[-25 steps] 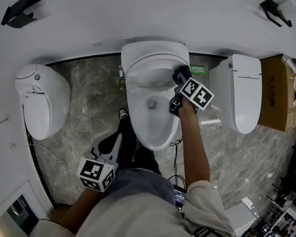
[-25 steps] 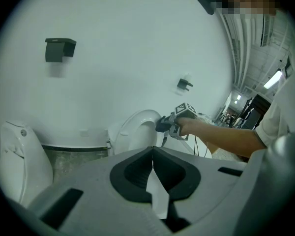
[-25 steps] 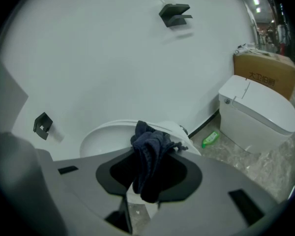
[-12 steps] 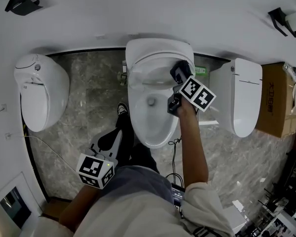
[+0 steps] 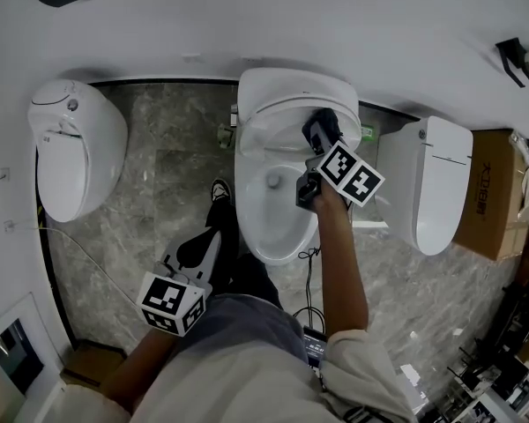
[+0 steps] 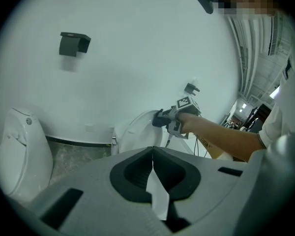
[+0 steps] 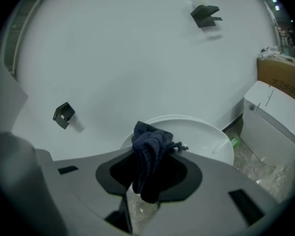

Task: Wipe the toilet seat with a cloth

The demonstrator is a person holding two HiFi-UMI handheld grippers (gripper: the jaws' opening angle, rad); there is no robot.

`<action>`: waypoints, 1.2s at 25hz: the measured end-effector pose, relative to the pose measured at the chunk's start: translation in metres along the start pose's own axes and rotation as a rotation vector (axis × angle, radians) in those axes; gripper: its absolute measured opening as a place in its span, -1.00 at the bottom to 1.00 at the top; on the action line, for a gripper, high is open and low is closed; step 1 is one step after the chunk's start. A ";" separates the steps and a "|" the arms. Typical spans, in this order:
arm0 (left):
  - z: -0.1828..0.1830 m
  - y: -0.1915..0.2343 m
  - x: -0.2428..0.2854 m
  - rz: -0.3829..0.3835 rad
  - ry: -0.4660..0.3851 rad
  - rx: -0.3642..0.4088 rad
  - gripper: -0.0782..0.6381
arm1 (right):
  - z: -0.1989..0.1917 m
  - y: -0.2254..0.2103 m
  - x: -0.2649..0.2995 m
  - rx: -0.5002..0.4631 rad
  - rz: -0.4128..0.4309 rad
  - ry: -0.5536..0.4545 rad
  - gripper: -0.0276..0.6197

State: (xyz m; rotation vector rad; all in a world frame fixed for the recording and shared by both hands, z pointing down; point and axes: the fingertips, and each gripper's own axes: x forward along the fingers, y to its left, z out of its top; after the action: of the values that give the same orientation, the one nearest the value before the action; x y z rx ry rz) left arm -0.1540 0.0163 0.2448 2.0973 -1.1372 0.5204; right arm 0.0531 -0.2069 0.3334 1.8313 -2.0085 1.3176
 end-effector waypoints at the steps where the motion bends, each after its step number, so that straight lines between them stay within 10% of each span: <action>1: 0.000 0.002 0.000 -0.003 0.002 -0.003 -0.76 | -0.002 0.003 0.001 -0.012 0.000 0.000 -0.61; 17: 0.011 0.034 0.040 -0.064 0.068 0.022 -0.76 | -0.072 0.048 0.033 -0.225 0.106 -0.005 -0.60; 30: -0.014 0.030 0.037 -0.045 0.137 0.082 -0.76 | -0.143 0.029 0.056 -0.212 0.090 0.077 -0.60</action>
State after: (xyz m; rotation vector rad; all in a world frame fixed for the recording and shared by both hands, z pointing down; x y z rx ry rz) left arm -0.1601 -0.0066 0.2888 2.1161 -1.0038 0.6881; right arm -0.0504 -0.1594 0.4404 1.5917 -2.1207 1.1273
